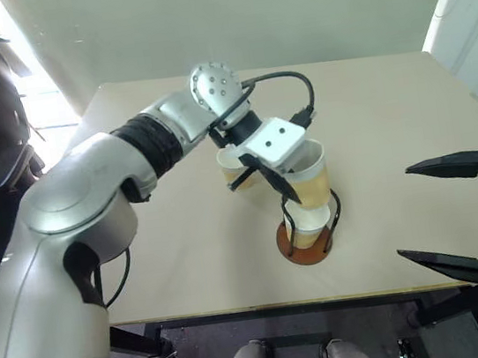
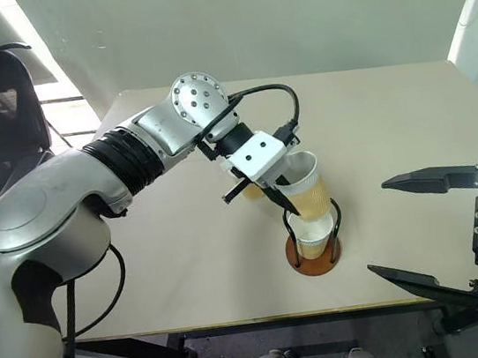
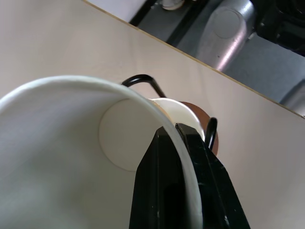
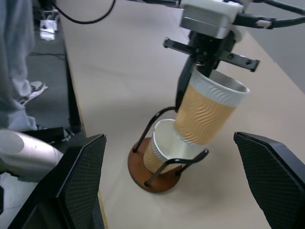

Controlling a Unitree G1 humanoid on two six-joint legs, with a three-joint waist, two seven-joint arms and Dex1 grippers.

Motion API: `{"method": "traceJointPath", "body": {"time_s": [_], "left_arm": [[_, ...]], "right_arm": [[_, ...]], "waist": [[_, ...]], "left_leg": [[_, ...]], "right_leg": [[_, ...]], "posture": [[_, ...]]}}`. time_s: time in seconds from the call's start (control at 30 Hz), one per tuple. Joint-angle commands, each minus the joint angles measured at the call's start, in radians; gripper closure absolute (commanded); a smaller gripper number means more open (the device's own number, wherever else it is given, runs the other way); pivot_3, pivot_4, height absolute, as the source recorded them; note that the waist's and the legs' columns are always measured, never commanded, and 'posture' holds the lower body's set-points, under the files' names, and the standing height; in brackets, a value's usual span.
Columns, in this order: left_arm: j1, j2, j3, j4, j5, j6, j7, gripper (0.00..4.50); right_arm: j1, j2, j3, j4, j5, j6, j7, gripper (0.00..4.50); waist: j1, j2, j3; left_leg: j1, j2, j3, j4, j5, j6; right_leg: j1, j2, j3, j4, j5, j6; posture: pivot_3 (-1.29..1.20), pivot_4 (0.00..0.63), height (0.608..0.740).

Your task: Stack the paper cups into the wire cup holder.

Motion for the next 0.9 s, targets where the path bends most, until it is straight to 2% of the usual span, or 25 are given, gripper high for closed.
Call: {"method": "traceJointPath", "body": {"time_s": [0.03, 0.3, 0.47, 0.9], "left_arm": [[-0.048, 0.004, -0.016, 0.009, -0.023, -0.043, -0.040, 4.47], [-0.056, 0.001, -0.053, 0.008, -0.044, -0.058, -0.040, 4.47], [-0.056, -0.003, -0.050, 0.009, -0.051, -0.061, -0.040, 4.47], [-0.044, -0.018, -0.046, 0.024, -0.049, -0.069, -0.040, 4.47]], "right_arm": [[0.051, -0.018, -0.063, -0.005, 0.043, -0.037, -0.068, 0.04], [0.153, -0.035, -0.107, -0.012, 0.067, -0.102, -0.116, 0.04], [0.193, -0.041, -0.125, -0.013, 0.069, -0.129, -0.126, 0.04], [0.262, -0.055, -0.155, -0.017, 0.081, -0.163, -0.153, 0.04]], "waist": [[0.000, 0.000, 0.000], [0.000, 0.000, 0.000], [0.000, 0.000, 0.000], [0.001, 0.000, 0.000]], "left_leg": [[0.000, 0.000, 0.000, 0.000, 0.000, 0.000], [0.000, 0.000, 0.000, 0.001, 0.000, 0.000], [-0.001, 0.000, 0.000, 0.001, 0.000, 0.001], [-0.001, 0.000, 0.000, 0.001, 0.000, 0.001]], "right_leg": [[0.000, 0.000, 0.000, 0.000, 0.000, 0.000], [0.001, 0.000, 0.000, 0.000, 0.000, 0.000], [0.001, 0.000, 0.000, 0.000, 0.006, 0.006], [0.001, 0.000, 0.000, 0.000, 0.008, 0.002]], "posture": [[0.00, 0.150, 0.740], [0.00, 0.150, 0.740], [0.00, 0.150, 0.740], [0.00, 0.150, 0.740]]}}
